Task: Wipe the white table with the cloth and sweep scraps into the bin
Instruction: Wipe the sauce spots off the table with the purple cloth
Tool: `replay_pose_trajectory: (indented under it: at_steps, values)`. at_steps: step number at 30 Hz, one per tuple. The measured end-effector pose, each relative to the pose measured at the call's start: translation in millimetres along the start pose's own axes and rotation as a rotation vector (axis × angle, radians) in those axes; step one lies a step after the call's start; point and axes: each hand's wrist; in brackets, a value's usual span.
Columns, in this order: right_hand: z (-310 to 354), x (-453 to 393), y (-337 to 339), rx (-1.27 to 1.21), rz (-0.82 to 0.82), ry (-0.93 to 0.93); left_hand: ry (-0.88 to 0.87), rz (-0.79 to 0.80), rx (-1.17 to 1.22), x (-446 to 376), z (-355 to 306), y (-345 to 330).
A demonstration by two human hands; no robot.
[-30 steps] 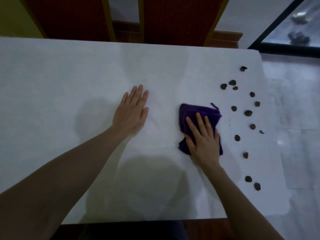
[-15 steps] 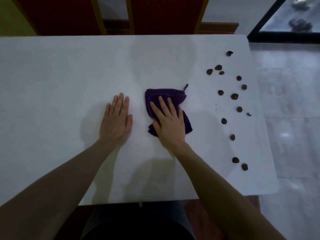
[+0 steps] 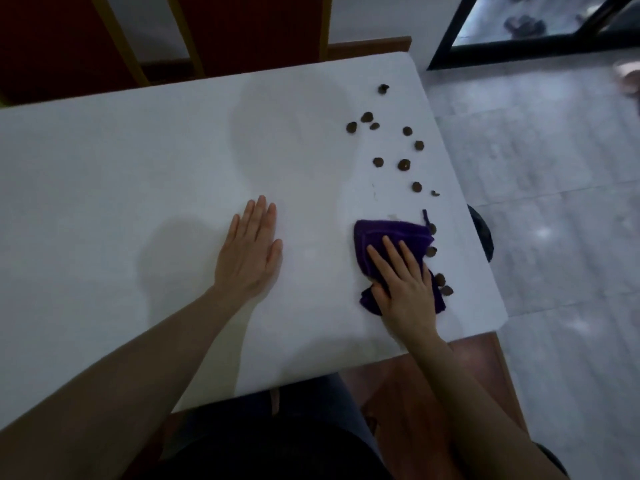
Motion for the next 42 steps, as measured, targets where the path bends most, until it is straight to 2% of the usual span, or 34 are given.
replay_pose_trajectory:
  at_steps: [6,11,15,21,25,28,31,36,42]
  values:
    - [-46,16,10,-0.044,-0.107,-0.065,-0.042,0.01,-0.012,-4,-16,-6]
    - [-48,12,12,-0.174,-0.271,-0.098,-0.055,0.005,-0.016,-5,-21,-1]
    - [-18,-6,13,-0.219,-0.401,0.035,-0.036,-0.017,-0.031,-8,-6,7]
    - [62,-19,-20,-0.25,-0.178,0.431,0.006,-0.013,-0.076,-19,27,15]
    - [91,-44,-28,-0.16,-0.03,0.534,0.019,-0.01,-0.047,-32,43,19]
    - [91,-74,-27,-0.122,-0.004,0.489,0.012,-0.019,-0.033,-42,50,22]
    - [86,-102,-22,-0.117,-0.063,0.39,-0.011,0.001,-0.042,-51,52,22]
    - [66,-145,-8,-0.138,-0.152,0.081,-0.079,0.021,-0.039,-65,43,19]
    - [36,-142,3,-0.149,-0.282,-0.232,-0.121,0.024,0.006,-80,35,19]
Point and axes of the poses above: each hand's wrist, its own x-axis away from the middle knuckle, its own y-axis out of the back of the hand, z = x × y, and after that the axes turned 4 degrees about x, right-handed
